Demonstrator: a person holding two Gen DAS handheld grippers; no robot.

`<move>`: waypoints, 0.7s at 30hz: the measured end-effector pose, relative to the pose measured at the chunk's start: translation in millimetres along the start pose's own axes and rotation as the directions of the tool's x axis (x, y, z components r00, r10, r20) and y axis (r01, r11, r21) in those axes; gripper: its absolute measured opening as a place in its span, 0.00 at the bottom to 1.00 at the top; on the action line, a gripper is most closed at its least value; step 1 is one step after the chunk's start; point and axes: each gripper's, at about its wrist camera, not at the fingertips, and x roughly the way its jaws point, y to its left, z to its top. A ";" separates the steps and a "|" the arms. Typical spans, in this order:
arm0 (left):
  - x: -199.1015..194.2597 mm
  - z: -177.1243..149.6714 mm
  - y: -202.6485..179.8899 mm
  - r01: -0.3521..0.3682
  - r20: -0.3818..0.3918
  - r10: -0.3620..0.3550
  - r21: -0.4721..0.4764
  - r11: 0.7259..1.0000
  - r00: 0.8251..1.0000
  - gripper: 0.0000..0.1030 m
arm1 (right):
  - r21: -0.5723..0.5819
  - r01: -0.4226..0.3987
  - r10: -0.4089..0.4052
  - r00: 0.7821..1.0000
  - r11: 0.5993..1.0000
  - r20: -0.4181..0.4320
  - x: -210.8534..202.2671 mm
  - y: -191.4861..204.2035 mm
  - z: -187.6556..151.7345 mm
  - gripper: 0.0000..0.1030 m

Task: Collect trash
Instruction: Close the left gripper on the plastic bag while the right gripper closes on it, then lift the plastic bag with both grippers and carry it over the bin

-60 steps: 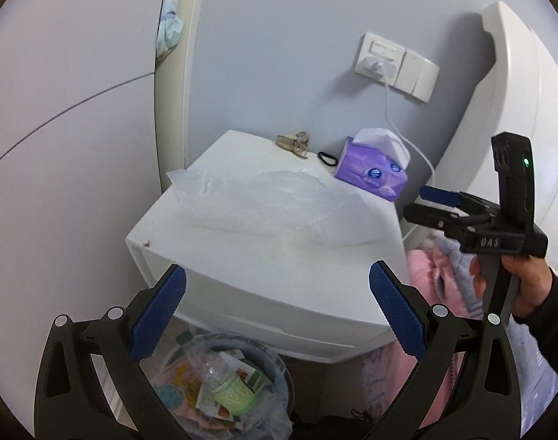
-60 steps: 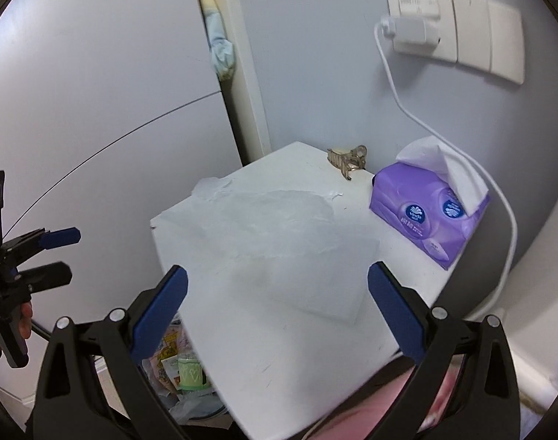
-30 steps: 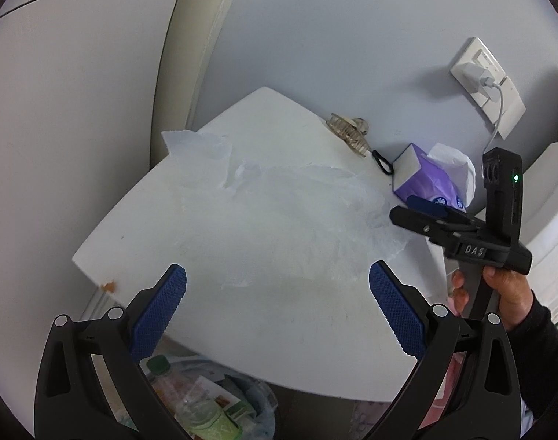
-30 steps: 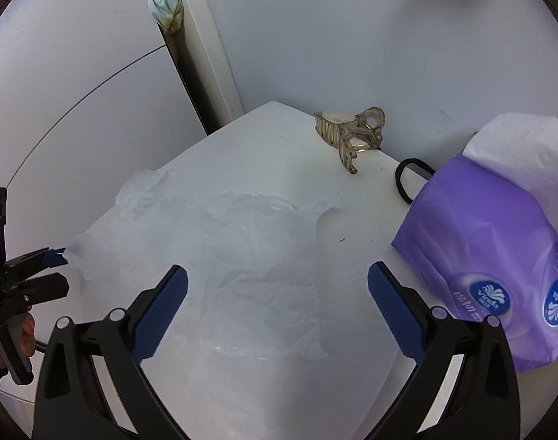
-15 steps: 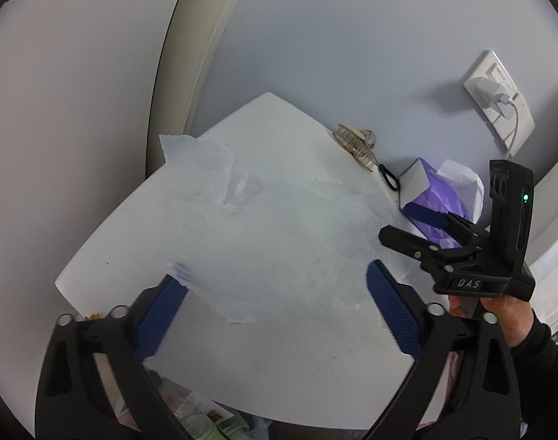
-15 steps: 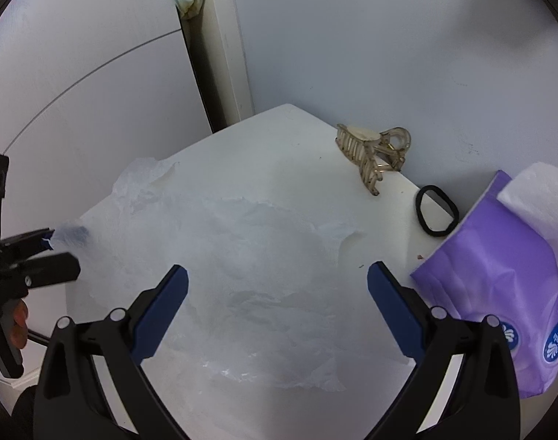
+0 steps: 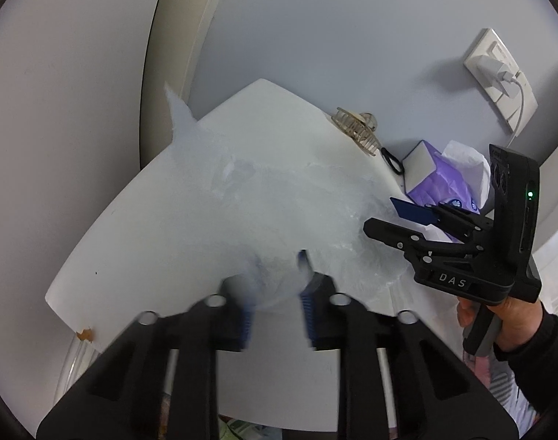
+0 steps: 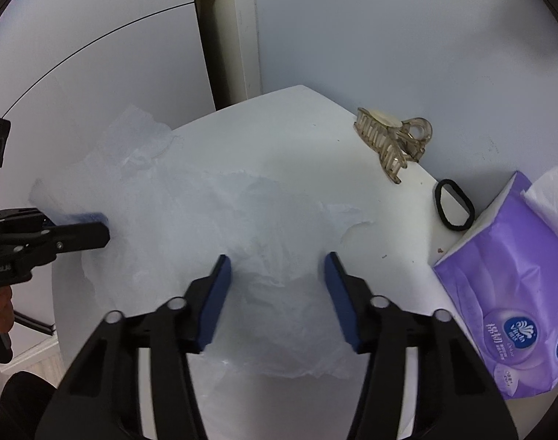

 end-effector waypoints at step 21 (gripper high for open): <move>-34.9 1.8 -25.8 0.003 0.094 -0.005 0.020 1.000 0.996 0.00 | -0.005 -0.019 0.019 0.996 1.000 0.085 -41.7 16.2 -2.4 0.08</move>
